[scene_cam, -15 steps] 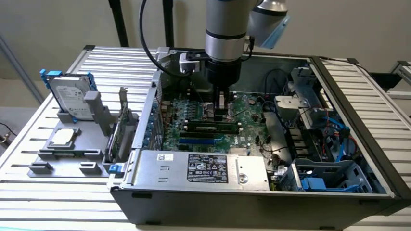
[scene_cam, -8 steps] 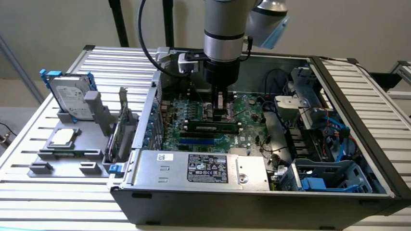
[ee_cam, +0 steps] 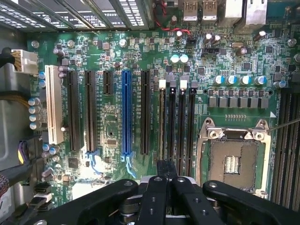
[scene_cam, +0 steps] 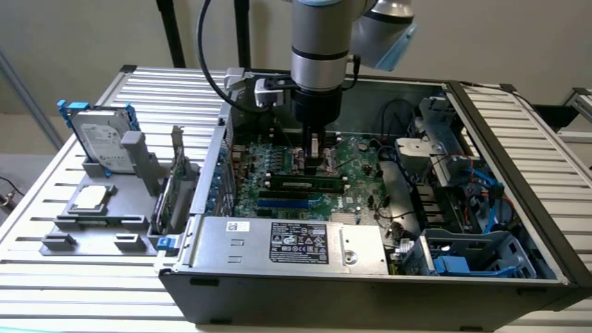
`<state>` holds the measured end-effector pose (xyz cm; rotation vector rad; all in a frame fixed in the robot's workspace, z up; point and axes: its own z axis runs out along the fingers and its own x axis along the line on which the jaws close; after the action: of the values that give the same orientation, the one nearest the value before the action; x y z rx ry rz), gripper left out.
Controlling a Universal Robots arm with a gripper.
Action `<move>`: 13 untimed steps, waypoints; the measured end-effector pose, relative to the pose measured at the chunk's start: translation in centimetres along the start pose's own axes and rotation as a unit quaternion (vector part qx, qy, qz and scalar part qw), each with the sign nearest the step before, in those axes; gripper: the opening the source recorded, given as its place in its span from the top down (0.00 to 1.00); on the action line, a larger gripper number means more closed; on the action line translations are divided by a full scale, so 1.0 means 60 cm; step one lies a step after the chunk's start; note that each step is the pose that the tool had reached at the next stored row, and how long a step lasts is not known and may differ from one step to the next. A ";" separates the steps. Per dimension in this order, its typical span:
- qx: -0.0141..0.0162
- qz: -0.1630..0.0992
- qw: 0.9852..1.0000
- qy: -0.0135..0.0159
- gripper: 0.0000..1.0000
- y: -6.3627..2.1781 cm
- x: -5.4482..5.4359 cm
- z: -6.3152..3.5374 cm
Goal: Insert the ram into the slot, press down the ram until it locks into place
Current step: 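Press down the ram until it locks into place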
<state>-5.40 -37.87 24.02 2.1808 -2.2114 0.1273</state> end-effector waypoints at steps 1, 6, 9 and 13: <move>0.000 0.000 1.000 0.000 0.90 0.000 0.000 0.002; 0.000 0.000 1.000 0.002 0.90 0.001 -0.002 0.009; 0.000 0.000 1.000 0.003 0.90 0.001 -0.003 0.014; 0.000 0.000 1.000 0.005 0.90 0.001 -0.003 0.019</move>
<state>-5.44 -37.75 22.86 2.1755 -2.2054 0.1377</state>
